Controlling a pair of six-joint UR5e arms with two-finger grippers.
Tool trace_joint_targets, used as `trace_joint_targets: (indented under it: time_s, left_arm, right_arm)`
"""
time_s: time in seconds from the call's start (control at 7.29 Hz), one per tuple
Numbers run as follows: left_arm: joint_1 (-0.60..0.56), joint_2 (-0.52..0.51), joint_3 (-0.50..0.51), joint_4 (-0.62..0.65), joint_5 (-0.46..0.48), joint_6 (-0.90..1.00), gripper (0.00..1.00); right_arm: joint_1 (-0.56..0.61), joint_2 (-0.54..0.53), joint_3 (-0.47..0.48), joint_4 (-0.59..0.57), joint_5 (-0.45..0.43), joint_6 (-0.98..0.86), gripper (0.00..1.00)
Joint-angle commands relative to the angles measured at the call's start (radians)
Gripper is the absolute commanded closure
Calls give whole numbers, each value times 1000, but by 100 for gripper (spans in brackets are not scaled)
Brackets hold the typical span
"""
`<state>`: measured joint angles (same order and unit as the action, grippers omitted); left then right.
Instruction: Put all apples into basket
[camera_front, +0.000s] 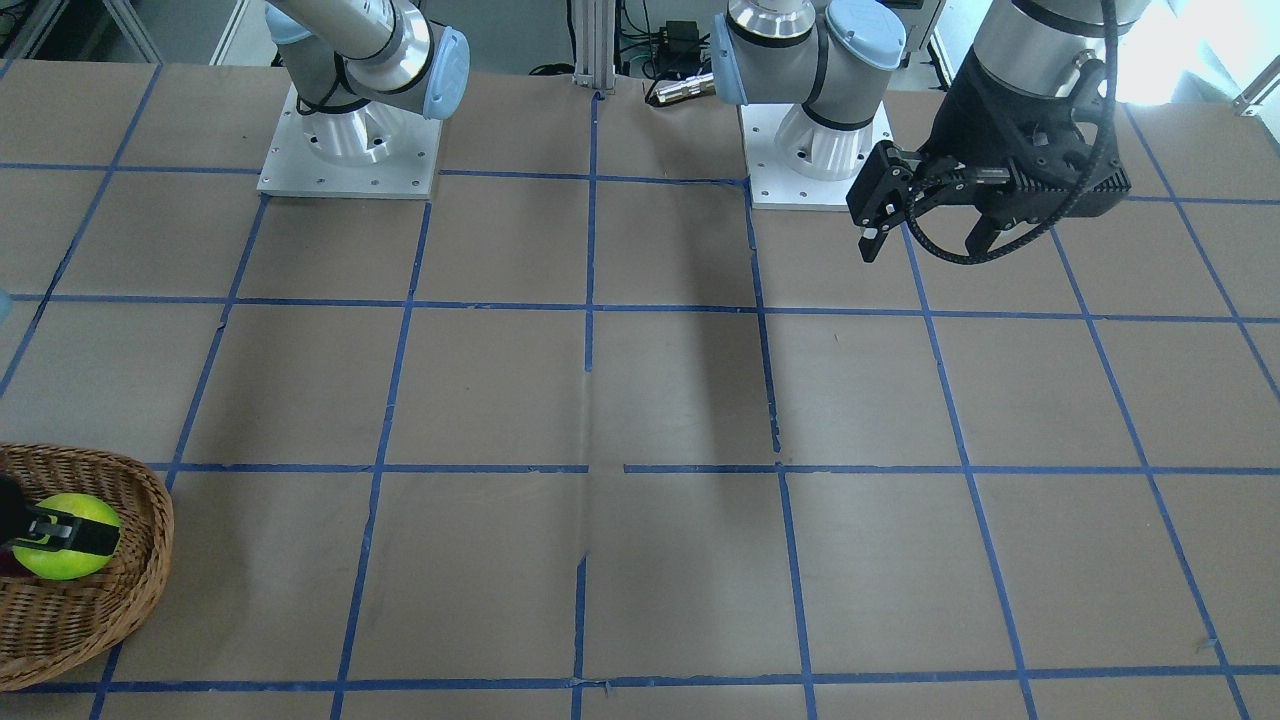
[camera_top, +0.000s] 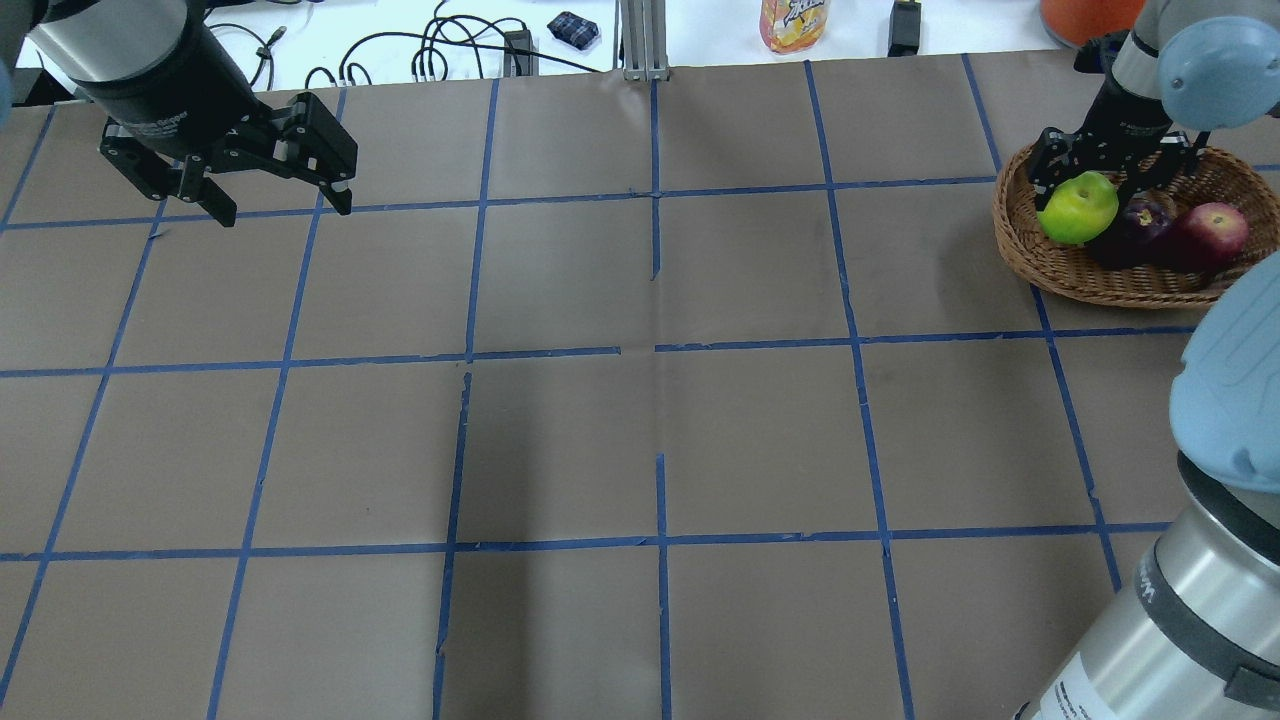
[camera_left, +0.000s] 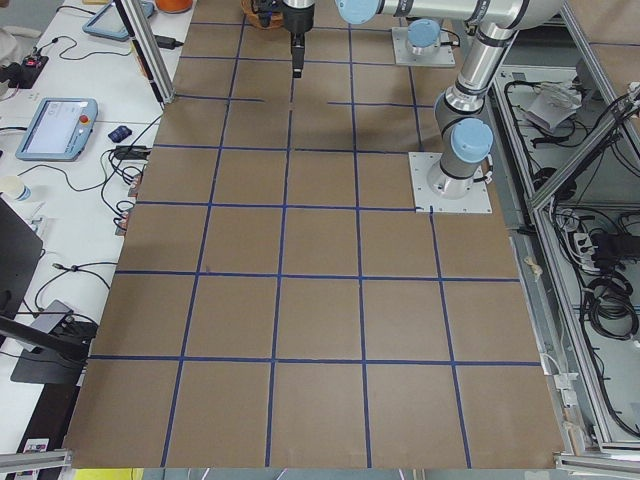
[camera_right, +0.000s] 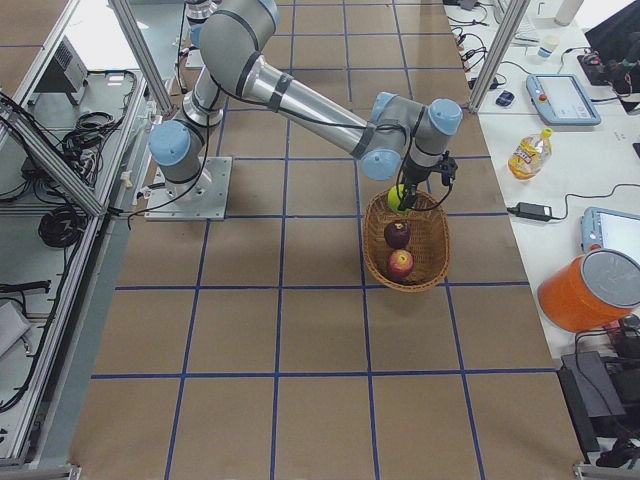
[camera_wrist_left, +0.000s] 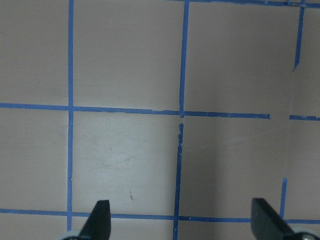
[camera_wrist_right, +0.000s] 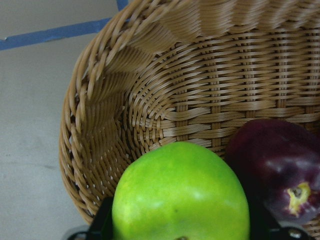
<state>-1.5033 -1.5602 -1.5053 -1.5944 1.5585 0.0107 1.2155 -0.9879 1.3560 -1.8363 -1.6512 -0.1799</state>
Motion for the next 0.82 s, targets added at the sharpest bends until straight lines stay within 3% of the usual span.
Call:
trace_joint_targets:
  time_s: [0.0, 0.14, 0.41, 0.69]
  left_arm:
    - [0, 0, -1, -1, 2, 0, 0]
    - [0, 2, -6, -1, 0, 0, 0]
    - [0, 3, -6, -1, 2, 0, 0]
    - [0, 5, -6, -1, 0, 0, 0]
  right_arm:
    - [-4, 12, 2, -1, -2, -1, 10]
    - [-16, 9, 0, 5, -2, -1, 0]
    - [-36, -39, -3, 44, 10, -1, 0]
    - [-27, -182, -6, 200, 16, 17, 0]
